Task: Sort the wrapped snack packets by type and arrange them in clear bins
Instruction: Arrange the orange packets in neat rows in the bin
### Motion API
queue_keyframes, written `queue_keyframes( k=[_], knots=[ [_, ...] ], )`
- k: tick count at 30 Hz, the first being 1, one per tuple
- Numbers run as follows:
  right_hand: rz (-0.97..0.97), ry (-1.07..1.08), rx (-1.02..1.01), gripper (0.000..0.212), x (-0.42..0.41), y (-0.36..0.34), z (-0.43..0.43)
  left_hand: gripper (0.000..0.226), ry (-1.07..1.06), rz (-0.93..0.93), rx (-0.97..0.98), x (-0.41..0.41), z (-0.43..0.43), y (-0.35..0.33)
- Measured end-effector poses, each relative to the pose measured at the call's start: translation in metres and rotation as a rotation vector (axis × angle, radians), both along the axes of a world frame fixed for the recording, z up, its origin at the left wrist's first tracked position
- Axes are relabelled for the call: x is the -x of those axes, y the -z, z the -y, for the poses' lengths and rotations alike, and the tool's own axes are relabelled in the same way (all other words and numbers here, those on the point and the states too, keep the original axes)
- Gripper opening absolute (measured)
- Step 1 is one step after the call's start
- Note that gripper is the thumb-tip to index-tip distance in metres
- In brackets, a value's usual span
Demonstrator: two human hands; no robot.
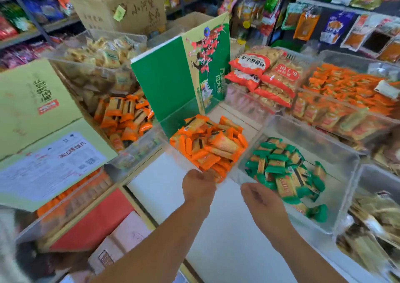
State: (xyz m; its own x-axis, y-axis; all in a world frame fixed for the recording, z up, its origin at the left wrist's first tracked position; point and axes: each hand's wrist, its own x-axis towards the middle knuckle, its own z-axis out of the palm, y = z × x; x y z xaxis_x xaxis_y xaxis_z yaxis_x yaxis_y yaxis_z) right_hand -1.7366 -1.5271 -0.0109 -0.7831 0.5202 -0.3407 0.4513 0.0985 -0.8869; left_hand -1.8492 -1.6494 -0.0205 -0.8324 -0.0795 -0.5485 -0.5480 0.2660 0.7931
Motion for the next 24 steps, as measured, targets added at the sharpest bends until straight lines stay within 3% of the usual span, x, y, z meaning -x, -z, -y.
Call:
queue_keyframes(
  k=[9, 14, 16, 18, 21, 24],
  knots=[
    [0.184, -0.122, 0.035, 0.032, -0.032, 0.008, 0.054, 0.028, -0.020, 0.009, 0.089, -0.096, 0.073, 0.020],
    [0.293, -0.068, -0.033, 0.067, -0.011, 0.028, 0.073, 0.040, 0.087, 0.140, 0.049, -0.121, 0.089, 0.030],
    [0.343, -0.035, -0.095, 0.058, -0.003, 0.042, 0.073, 0.038, 0.242, 0.214, 0.087, -0.114, 0.102, 0.026],
    [0.390, -0.006, -0.141, 0.043, 0.001, 0.051, 0.074, 0.043, 0.445, 0.079, 0.191, -0.094, 0.115, 0.022],
    [0.428, 0.020, -0.174, 0.024, 0.006, 0.050, 0.078, 0.041, 0.581, -0.153, 0.279, -0.055, 0.123, 0.010],
    [0.453, 0.053, -0.138, 0.018, 0.014, 0.043, 0.078, 0.030, 0.674, -0.124, 0.293, -0.020, 0.116, 0.010]
  ],
)
